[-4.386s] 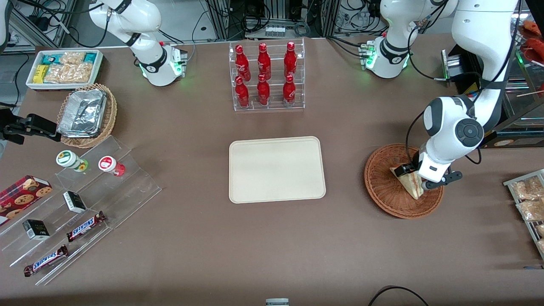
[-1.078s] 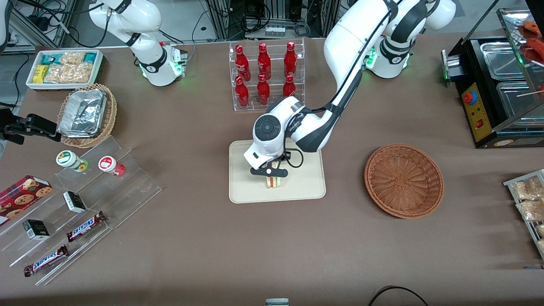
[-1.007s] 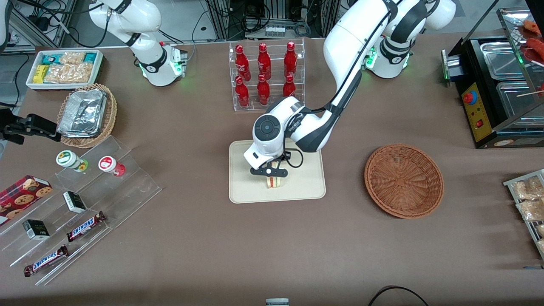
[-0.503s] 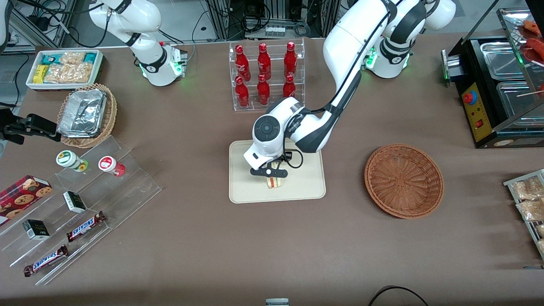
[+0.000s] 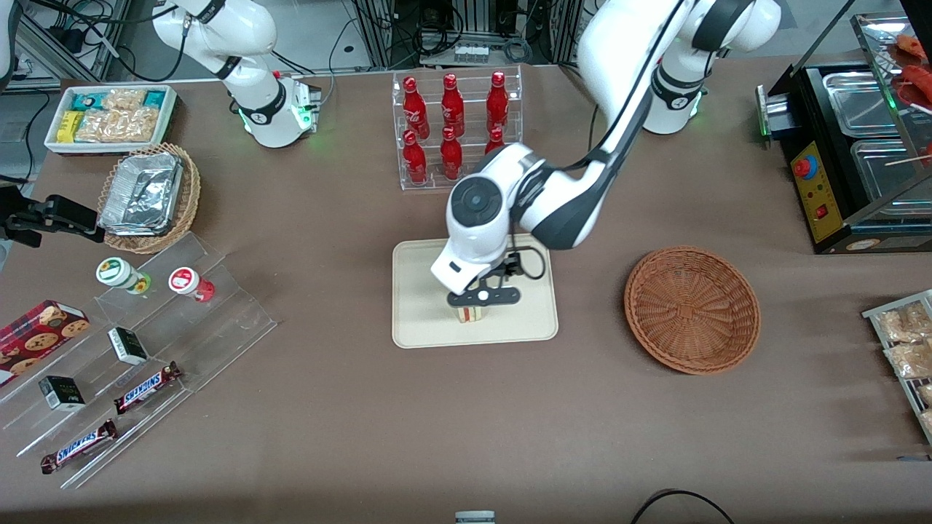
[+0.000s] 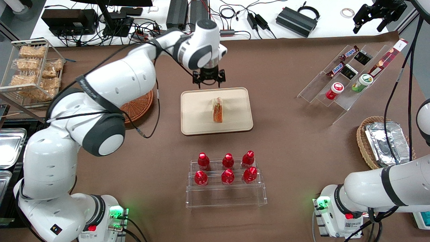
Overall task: Place sandwich from basket to tray
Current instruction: 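Lower the sandwich onto the beige tray and open the left gripper, then raise the left gripper off the sandwich and withdraw it past the basket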
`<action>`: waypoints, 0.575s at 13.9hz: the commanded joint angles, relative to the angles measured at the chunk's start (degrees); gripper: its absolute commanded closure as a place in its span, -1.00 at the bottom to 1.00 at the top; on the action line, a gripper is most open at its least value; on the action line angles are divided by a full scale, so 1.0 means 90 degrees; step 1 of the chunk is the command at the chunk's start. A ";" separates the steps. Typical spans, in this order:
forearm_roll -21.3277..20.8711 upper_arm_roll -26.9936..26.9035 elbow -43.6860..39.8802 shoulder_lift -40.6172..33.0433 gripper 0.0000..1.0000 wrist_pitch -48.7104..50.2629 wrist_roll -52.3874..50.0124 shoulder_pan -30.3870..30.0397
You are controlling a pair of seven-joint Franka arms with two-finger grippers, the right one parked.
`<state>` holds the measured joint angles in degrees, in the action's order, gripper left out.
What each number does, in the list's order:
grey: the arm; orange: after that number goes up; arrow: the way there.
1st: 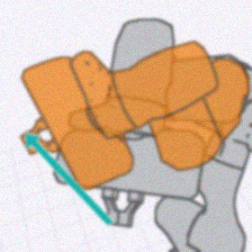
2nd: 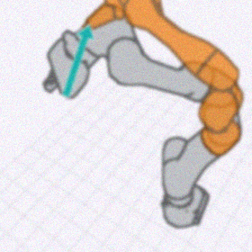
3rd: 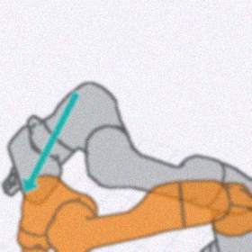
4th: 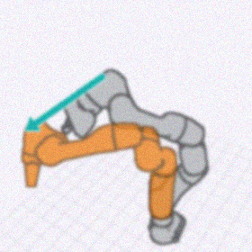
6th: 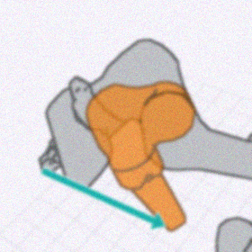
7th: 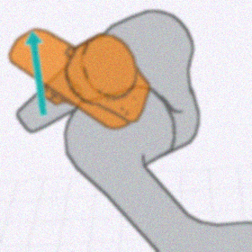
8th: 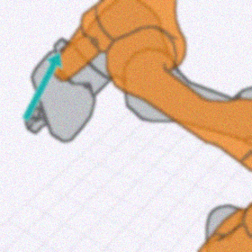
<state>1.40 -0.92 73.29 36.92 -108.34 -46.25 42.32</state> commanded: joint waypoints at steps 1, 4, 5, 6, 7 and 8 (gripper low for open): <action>-0.0039 -0.0345 0.0187 -0.0643 -1.00 0.0658 -0.0223 0.0053; -0.0078 -0.0706 0.0468 -0.1326 -1.00 0.1081 -0.0106 0.0044; -0.0078 -0.0814 0.0644 -0.1561 -1.00 0.1091 0.0030 0.0044; -0.0078 -0.0931 0.0849 -0.1805 -1.00 0.1149 0.0321 0.0044; -0.0068 -0.1058 0.1006 -0.2001 -1.00 0.1227 0.0537 0.0044; -0.0068 -0.1147 0.1114 -0.2177 -1.00 0.1324 0.0722 0.0044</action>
<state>1.34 -9.70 77.84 22.62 -97.22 -42.70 42.19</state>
